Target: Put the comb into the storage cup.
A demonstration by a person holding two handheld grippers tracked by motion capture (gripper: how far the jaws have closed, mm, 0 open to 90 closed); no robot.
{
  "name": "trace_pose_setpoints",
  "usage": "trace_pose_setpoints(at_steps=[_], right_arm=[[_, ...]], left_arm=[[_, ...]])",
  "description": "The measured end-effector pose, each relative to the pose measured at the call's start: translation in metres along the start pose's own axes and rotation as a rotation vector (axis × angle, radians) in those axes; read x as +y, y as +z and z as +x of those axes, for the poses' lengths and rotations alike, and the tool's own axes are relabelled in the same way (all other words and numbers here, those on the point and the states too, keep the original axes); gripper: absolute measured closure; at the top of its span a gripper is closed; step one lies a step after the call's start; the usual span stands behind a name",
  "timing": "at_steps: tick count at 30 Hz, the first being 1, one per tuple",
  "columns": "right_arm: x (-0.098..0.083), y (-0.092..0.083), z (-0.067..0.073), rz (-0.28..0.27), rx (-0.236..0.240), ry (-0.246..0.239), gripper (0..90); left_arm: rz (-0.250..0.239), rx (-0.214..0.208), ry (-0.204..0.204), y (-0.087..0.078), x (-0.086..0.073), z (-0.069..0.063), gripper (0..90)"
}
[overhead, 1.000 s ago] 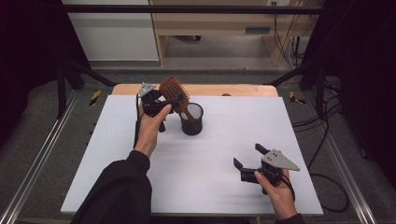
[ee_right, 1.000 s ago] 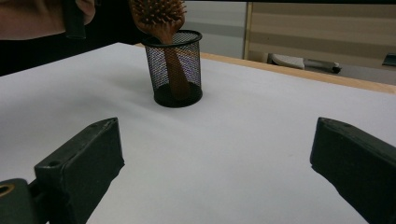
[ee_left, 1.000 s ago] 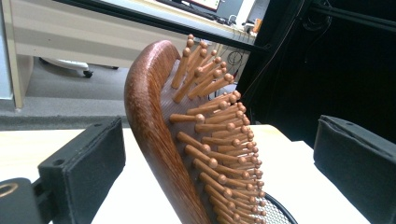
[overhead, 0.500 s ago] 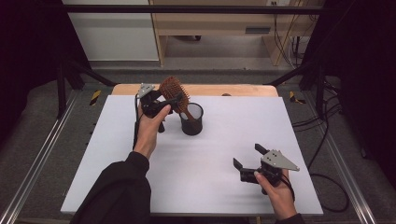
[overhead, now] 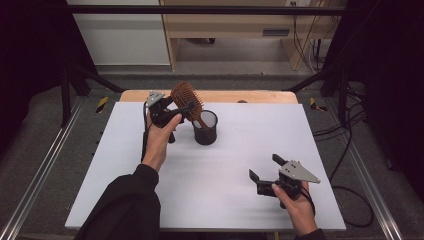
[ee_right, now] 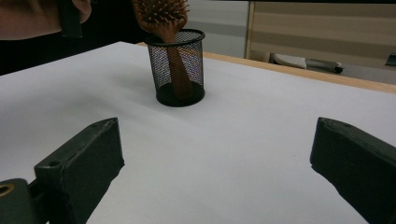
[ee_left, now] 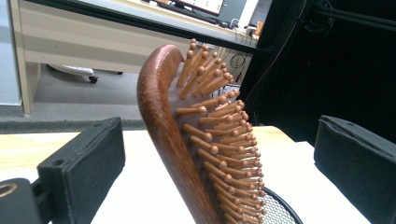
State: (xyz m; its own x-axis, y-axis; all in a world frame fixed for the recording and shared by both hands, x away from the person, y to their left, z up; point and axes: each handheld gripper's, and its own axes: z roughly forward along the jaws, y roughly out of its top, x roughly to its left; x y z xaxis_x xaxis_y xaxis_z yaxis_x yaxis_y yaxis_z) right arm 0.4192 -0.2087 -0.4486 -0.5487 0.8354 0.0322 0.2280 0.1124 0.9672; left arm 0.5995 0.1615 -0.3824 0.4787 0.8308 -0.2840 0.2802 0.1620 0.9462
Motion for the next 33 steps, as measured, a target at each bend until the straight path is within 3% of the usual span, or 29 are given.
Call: trace_pose_setpoints(at_steps=[16,33], right_arm=[[0.000,0.000,0.000,0.000,0.000,-0.001,3.0],[0.000,0.000,0.001,0.000,-0.001,-0.003,3.0]], left_arm=[[-0.012,0.005,-0.009,-0.007,-0.003,0.000,2.3],[-0.033,-0.002,0.016,-0.023,0.003,-0.004,2.2]])
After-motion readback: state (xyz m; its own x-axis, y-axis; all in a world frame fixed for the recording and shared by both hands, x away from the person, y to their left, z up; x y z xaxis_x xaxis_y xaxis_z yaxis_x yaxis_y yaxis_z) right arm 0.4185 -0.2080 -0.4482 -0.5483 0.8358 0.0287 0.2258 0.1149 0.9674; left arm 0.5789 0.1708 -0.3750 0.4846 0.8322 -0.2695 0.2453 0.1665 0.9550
